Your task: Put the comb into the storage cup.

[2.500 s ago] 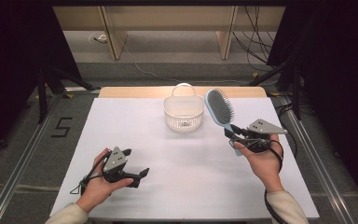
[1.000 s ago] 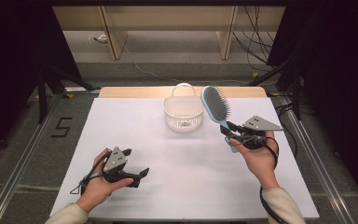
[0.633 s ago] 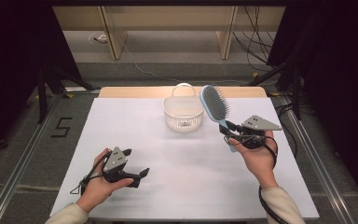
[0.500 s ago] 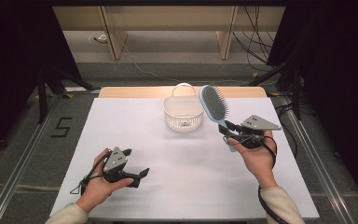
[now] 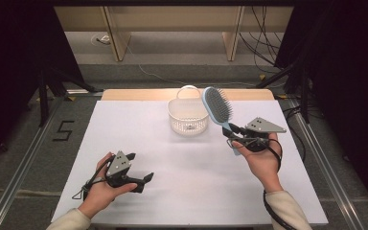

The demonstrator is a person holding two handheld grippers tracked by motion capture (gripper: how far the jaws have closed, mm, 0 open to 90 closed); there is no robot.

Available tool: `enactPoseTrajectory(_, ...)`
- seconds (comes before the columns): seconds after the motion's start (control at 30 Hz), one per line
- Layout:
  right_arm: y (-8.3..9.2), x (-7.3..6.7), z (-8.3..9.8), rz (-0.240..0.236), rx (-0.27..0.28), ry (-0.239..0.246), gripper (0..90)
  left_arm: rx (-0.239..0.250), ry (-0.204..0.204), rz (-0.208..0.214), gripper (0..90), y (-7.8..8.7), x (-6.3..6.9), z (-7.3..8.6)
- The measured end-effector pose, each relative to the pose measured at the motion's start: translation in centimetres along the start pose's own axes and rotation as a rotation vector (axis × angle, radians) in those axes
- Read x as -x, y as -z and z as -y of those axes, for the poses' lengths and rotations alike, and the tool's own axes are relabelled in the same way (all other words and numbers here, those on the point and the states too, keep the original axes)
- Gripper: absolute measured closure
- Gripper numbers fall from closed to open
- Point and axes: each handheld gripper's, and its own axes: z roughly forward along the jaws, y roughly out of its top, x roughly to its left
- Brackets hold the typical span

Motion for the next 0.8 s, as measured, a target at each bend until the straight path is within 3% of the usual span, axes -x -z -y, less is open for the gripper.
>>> enactPoseTrajectory(0.8, -0.7, -0.43, -0.48, -0.005, 0.004, 0.003, 70.4, -0.002, 0.001, -0.002, 3.2, 0.0, -0.01, 0.01)
